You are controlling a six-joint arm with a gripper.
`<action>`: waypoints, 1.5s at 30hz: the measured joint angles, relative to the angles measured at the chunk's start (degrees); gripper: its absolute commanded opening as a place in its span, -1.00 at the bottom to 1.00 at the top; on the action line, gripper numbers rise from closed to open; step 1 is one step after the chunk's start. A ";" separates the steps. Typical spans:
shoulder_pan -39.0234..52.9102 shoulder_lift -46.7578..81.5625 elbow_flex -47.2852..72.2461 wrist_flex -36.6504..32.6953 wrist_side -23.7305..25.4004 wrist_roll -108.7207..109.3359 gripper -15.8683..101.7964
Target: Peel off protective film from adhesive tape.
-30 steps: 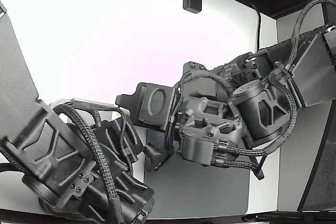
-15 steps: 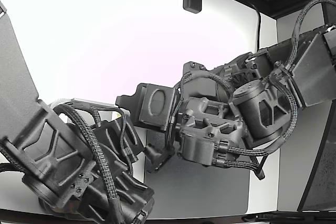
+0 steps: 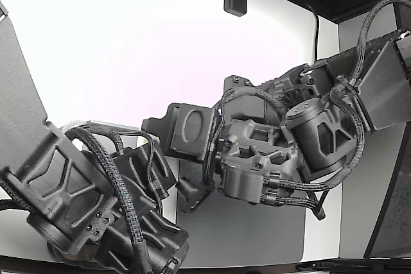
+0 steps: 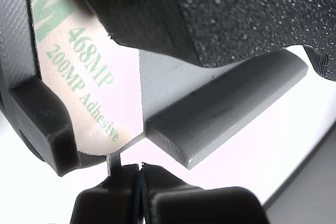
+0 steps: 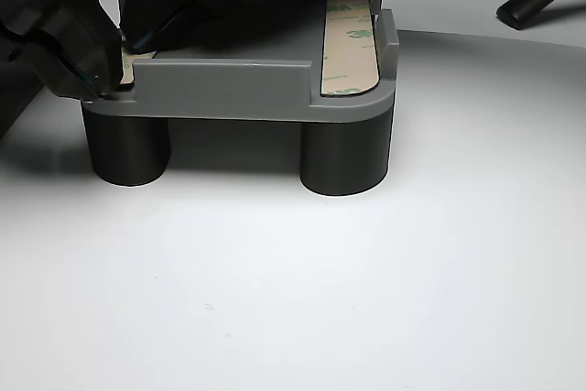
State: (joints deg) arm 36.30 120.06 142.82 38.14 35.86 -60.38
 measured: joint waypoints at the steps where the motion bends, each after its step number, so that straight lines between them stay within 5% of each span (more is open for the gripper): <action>1: 0.00 0.00 0.00 0.00 0.18 0.00 -0.94; 45: 0.09 -0.26 -0.79 1.93 -0.35 1.58 -0.94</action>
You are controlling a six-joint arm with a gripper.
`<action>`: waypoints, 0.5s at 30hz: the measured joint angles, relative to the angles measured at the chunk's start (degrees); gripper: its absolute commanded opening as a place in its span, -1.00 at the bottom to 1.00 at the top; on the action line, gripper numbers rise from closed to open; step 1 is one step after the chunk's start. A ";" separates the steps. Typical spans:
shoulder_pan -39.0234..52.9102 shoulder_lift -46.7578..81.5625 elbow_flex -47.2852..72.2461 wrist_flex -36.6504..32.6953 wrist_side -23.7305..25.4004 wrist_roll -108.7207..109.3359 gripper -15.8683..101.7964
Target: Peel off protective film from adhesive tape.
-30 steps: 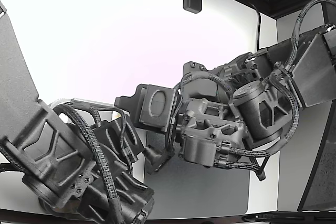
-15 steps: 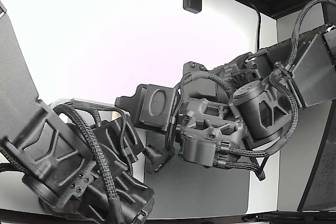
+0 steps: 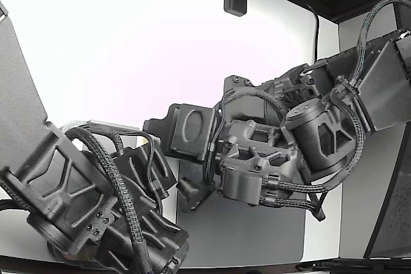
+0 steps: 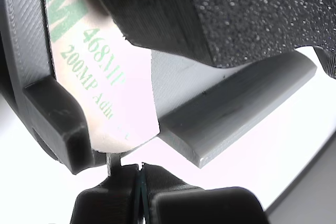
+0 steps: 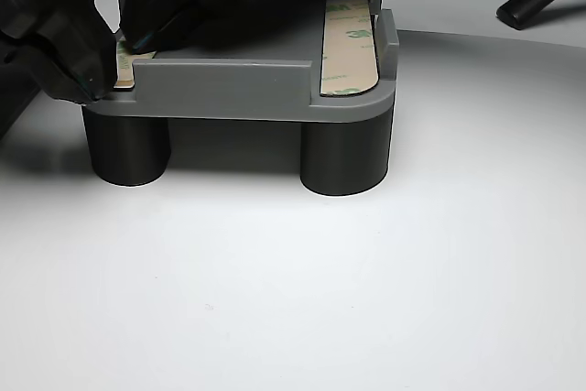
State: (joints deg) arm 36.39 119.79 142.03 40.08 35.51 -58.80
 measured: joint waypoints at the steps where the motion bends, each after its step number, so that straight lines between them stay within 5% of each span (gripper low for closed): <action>1: 0.00 0.00 -0.09 0.18 0.00 0.00 -0.94; 15: 0.09 -0.18 -1.14 2.02 -0.44 0.70 -0.94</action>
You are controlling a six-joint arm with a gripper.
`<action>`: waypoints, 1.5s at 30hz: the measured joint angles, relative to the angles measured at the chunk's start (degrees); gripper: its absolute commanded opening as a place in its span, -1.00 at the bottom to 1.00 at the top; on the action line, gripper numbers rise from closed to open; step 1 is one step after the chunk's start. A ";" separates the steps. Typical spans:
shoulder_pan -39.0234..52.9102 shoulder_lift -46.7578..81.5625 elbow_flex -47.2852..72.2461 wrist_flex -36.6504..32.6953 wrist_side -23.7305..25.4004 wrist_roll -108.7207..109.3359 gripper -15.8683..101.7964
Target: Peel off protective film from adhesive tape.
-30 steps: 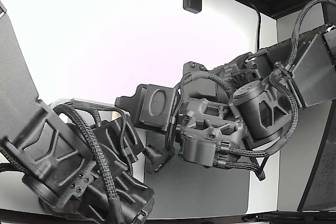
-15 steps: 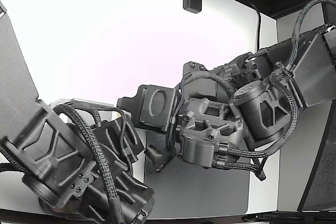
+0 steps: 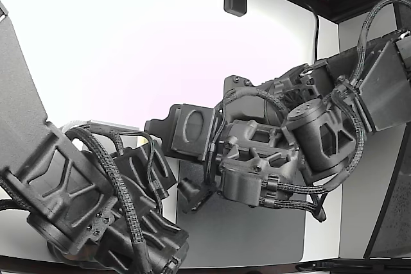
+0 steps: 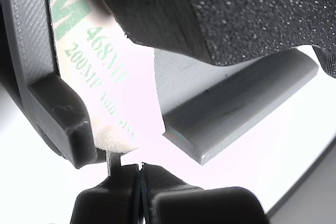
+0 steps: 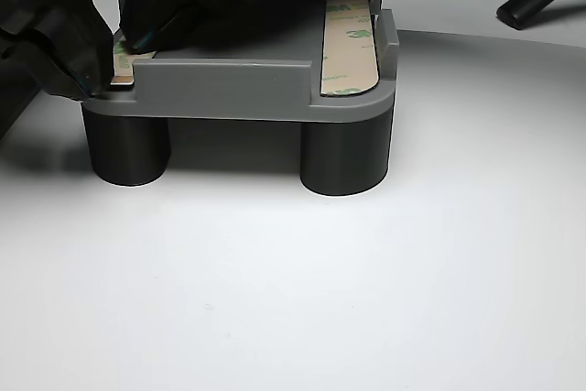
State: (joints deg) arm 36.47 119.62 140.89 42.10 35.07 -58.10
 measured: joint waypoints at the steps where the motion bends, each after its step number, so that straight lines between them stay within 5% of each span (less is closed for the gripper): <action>1: 0.00 0.00 0.00 0.00 0.00 0.00 -0.94; 45: 0.88 -1.49 -2.02 1.14 1.23 -0.53 -0.94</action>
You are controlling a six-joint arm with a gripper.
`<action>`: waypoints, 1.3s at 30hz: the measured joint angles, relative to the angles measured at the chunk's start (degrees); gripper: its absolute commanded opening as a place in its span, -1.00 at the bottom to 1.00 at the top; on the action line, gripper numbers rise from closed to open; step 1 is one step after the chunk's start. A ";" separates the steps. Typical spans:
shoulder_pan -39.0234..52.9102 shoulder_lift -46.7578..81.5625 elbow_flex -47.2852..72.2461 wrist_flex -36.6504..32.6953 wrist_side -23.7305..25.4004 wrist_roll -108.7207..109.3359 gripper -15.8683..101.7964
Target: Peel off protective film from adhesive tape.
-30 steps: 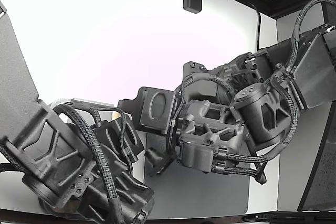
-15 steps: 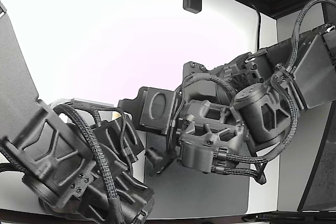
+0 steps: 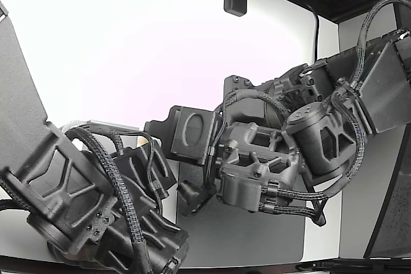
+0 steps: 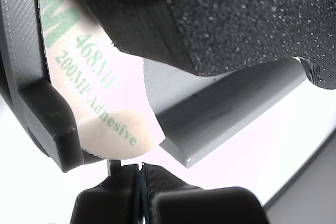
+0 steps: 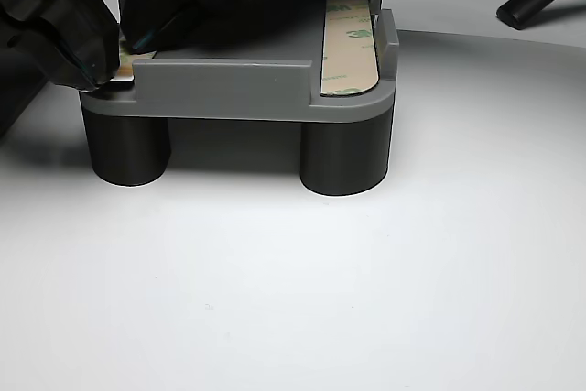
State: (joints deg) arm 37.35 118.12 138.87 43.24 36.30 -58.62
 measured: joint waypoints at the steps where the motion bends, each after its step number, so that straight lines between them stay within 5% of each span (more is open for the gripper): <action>1: 0.00 0.00 0.00 0.00 0.00 0.00 -0.94; 39: 2.20 -3.25 -3.69 2.46 1.41 0.62 -0.93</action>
State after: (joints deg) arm 39.55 114.87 135.18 45.70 37.71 -58.01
